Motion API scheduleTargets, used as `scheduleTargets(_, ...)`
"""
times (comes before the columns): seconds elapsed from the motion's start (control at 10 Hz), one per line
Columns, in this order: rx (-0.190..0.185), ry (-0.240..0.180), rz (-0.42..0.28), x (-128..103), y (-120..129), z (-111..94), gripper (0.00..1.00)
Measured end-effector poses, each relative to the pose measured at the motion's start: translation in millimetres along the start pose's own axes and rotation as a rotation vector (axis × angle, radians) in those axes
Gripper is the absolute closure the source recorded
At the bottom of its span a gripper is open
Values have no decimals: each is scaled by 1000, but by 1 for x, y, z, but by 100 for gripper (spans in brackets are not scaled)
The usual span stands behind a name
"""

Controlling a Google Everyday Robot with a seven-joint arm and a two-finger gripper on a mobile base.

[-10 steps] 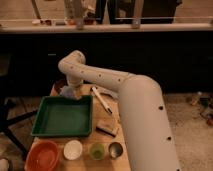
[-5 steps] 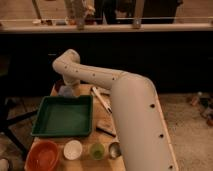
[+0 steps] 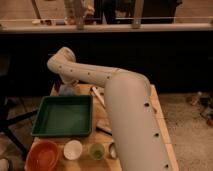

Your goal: Wipe purple bowl with sponge

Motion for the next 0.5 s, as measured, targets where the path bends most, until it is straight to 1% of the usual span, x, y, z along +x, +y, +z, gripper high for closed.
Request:
scheduleTargets(0.2,9,23,-18,2,-11,-3,100)
scheduleTargets(0.5,11,48,-17,21,-36,9,100)
